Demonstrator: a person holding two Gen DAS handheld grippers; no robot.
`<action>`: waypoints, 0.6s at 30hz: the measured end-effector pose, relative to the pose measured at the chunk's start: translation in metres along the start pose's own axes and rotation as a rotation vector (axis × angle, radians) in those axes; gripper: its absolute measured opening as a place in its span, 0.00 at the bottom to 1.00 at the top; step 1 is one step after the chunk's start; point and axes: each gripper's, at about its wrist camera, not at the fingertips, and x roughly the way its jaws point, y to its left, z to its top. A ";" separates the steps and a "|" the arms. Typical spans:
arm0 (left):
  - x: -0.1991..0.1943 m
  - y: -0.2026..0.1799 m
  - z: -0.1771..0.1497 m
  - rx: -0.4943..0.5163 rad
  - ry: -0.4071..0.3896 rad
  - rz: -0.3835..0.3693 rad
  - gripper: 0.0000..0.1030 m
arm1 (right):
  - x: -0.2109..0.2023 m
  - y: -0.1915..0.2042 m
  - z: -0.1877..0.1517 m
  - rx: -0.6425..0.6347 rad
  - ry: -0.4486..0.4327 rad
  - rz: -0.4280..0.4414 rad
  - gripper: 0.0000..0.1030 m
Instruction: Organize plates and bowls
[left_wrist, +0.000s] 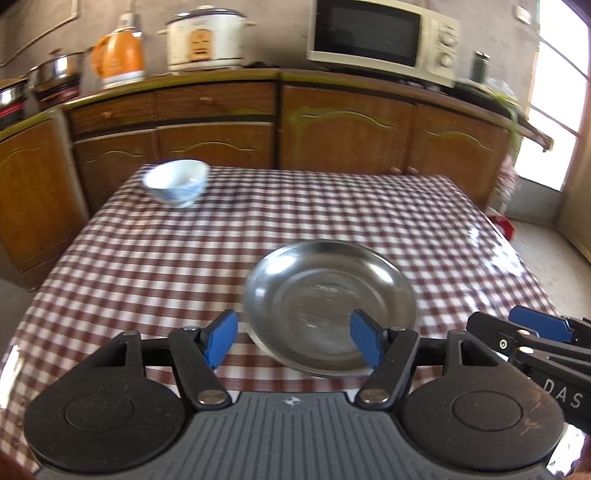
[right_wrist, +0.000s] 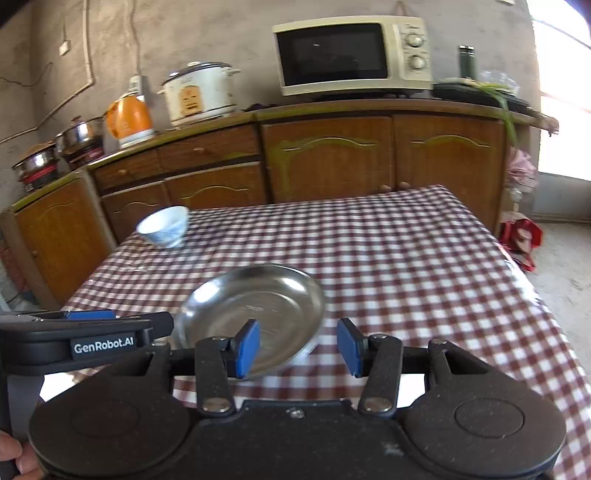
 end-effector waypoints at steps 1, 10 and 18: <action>-0.001 0.006 0.002 -0.010 -0.003 0.014 0.69 | 0.002 0.005 0.003 -0.003 0.001 0.012 0.56; -0.010 0.047 0.010 -0.057 -0.034 0.099 0.74 | 0.014 0.057 0.019 -0.059 -0.006 0.092 0.57; -0.018 0.077 0.016 -0.088 -0.058 0.145 0.76 | 0.022 0.093 0.032 -0.095 -0.016 0.135 0.58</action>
